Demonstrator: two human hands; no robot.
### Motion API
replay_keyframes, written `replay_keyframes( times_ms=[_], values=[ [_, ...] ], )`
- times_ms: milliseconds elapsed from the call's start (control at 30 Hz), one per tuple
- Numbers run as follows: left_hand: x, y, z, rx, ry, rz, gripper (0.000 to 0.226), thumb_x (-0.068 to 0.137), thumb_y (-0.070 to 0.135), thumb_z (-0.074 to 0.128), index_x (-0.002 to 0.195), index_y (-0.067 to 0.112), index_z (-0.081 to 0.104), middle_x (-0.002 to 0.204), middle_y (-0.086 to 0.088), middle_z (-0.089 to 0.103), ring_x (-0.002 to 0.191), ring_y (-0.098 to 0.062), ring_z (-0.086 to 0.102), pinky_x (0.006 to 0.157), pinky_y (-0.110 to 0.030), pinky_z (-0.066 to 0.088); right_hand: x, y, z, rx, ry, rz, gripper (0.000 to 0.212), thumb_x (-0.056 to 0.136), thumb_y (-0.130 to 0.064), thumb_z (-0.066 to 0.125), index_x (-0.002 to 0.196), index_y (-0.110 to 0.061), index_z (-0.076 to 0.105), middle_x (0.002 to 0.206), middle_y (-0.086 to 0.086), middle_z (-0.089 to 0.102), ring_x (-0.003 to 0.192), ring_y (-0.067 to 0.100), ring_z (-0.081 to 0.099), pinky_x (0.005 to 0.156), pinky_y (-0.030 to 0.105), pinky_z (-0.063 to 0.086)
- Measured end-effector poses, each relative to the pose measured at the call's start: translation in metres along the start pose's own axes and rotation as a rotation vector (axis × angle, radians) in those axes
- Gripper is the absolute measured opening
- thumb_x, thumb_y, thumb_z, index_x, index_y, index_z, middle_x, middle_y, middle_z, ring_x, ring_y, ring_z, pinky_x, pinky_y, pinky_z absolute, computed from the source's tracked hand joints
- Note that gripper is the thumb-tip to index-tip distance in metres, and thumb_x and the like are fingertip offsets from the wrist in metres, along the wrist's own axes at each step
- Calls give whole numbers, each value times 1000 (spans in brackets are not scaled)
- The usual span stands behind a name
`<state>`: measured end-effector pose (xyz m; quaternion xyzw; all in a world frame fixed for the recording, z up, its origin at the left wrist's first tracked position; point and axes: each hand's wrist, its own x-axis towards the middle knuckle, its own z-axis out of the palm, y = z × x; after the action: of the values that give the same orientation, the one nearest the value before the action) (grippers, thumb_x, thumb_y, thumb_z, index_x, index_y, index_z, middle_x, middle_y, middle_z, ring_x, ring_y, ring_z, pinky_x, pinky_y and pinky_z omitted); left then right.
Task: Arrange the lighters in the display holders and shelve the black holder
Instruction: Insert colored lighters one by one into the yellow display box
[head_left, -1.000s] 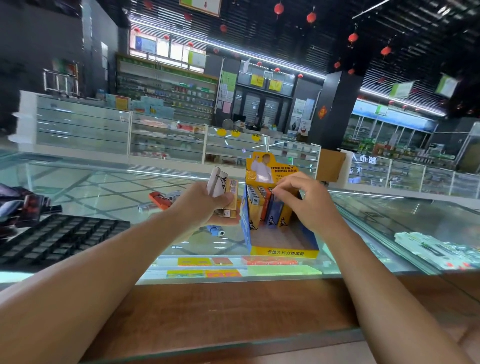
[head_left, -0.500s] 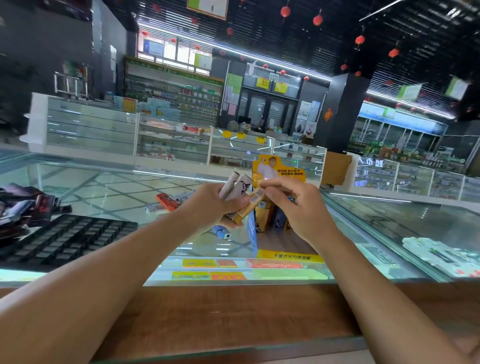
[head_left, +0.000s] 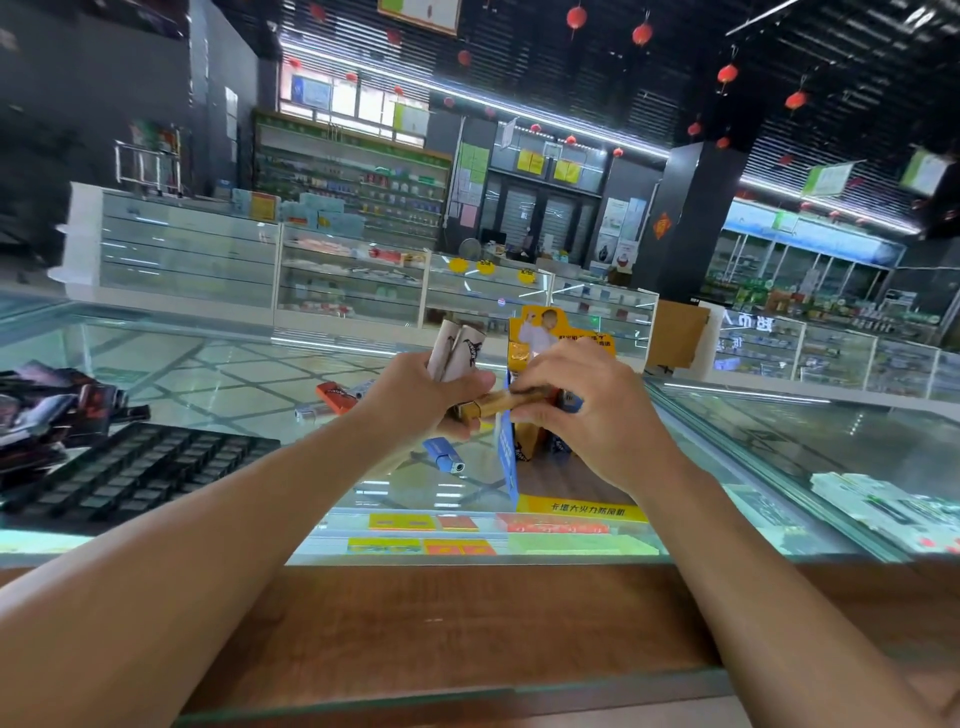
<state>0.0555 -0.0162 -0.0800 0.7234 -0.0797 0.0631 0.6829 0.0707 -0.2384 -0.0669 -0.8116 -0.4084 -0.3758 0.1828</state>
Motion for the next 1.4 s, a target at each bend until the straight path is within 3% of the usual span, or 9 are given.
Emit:
replay_keyframes(
  times_ms=[167,267,333,433,567,767,867,1233,1400],
  values=[
    [0,5,3,-173,18,4,33,102,30,64,101,-2,68,77,-19,70,52,-19,61,47,-22,52,-3,-3,-6,-228,92,-101,12,100,-17,70,110,-9,71,102,1,66,94,24,56,83,33,47],
    [3,1,-1,-176,21,-9,29,108,31,53,111,5,66,72,-15,68,52,-21,57,45,-24,47,-13,-13,-11,76,162,179,14,104,-19,64,116,-22,58,102,-11,64,92,10,61,80,26,49],
    [5,-1,-1,-202,5,-37,22,109,23,50,117,6,62,72,-17,67,51,-23,57,43,-24,45,-19,-18,-11,227,180,294,34,101,-15,67,127,-28,49,98,-12,66,87,9,64,74,17,49],
    [5,-4,1,-139,-22,-23,21,109,22,48,119,8,61,74,-16,69,52,-23,59,43,-24,46,-24,-18,-8,298,144,357,54,98,-10,72,138,-32,45,96,-11,67,86,12,67,74,20,53],
    [4,-6,2,-75,-21,-4,22,109,23,50,118,7,61,72,-14,71,50,-22,60,42,-24,45,-26,-18,2,271,148,349,43,97,-15,74,131,-28,51,97,-17,69,89,7,69,75,17,51],
    [5,-5,2,-64,2,10,31,110,30,46,104,8,67,73,-15,70,47,-21,53,42,-21,35,-28,-15,10,51,72,195,45,96,-26,75,133,-27,49,90,-9,61,78,12,63,68,31,52],
    [6,-9,4,5,26,1,36,109,37,49,98,10,69,77,-11,69,48,-20,52,42,-21,35,-30,-9,5,65,45,231,46,93,-27,79,130,-29,52,91,-12,62,76,12,63,69,32,52],
    [13,-16,7,47,10,1,21,109,17,51,119,4,64,86,-10,71,65,-22,62,52,-27,46,-41,-8,10,229,93,307,39,83,-17,88,112,-21,62,100,-1,65,88,8,71,76,22,58],
    [15,-14,0,60,43,27,16,109,20,52,113,9,62,104,-31,70,55,-15,46,45,-24,37,-41,-11,11,233,75,330,39,85,-15,87,113,-20,61,103,-4,64,91,8,69,77,22,58]
  ],
)
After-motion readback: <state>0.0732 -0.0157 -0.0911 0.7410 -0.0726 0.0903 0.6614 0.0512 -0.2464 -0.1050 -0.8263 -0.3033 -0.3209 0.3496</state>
